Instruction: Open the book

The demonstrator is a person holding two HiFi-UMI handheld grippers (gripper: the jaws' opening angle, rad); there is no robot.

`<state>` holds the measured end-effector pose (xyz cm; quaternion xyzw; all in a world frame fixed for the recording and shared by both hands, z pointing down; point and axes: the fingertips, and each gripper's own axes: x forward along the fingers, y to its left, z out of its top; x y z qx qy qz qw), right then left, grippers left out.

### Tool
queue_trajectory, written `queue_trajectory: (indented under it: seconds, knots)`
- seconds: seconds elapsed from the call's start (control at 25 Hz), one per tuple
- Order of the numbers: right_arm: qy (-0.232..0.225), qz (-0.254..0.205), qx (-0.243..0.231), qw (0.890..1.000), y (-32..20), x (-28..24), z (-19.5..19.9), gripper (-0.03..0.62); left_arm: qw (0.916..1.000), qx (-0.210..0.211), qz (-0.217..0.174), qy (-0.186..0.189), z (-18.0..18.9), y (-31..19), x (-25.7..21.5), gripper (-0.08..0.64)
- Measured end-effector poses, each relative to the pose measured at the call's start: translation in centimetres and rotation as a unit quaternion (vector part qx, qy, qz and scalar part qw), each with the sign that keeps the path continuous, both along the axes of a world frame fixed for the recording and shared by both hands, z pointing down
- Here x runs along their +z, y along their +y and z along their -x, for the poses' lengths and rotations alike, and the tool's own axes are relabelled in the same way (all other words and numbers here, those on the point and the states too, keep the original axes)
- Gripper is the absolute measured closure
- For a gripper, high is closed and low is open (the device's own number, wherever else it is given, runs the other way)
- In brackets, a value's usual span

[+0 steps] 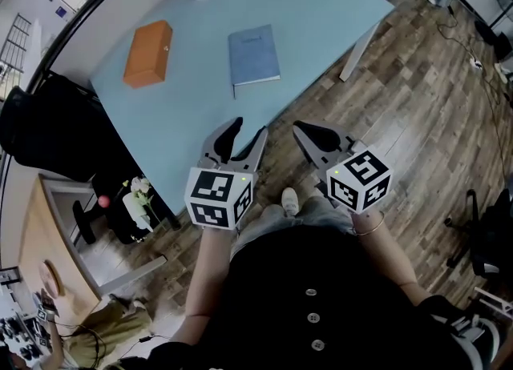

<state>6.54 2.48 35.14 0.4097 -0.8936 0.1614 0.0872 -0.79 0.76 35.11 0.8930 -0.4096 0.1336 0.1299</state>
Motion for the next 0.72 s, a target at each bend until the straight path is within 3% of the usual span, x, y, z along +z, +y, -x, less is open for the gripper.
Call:
queue_trajectory:
  seconds: [0.24,0.72]
  knots:
    - [-0.005,0.008,0.008,1.000,-1.6,0.4,-2.0,0.591,1.0000,0.001,0.005,-0.006,-1.7,-1.5,0.1,0.382]
    - [-0.017,0.022,0.009,1.000,-3.0,1.4,-2.7,0.591,0.9996,-0.013,0.021,-0.013,-1.1,-2.9,1.2,0.382]
